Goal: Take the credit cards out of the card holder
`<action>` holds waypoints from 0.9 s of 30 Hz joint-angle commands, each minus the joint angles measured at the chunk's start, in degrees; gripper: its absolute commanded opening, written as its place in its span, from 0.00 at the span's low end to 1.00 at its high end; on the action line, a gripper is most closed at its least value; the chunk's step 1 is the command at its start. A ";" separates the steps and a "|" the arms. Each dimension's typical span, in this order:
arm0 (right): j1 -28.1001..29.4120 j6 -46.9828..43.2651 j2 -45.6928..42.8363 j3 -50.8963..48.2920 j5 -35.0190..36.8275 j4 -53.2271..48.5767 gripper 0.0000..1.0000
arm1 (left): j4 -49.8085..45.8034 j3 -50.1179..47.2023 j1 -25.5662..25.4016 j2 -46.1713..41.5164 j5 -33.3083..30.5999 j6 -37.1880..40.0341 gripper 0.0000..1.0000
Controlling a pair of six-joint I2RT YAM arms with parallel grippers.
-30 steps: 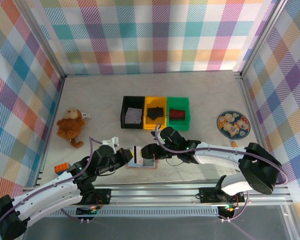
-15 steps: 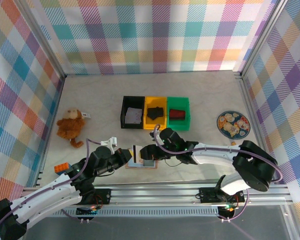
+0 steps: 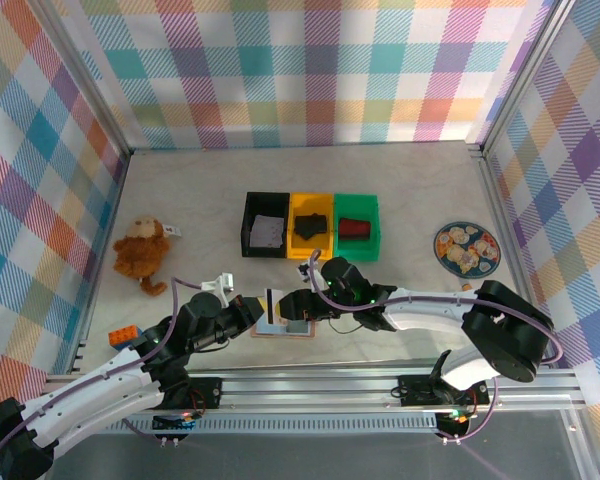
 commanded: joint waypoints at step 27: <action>0.28 0.68 -5.98 -3.62 1.95 5.15 0.27 | 3.88 -2.18 0.22 0.42 0.85 -1.42 0.00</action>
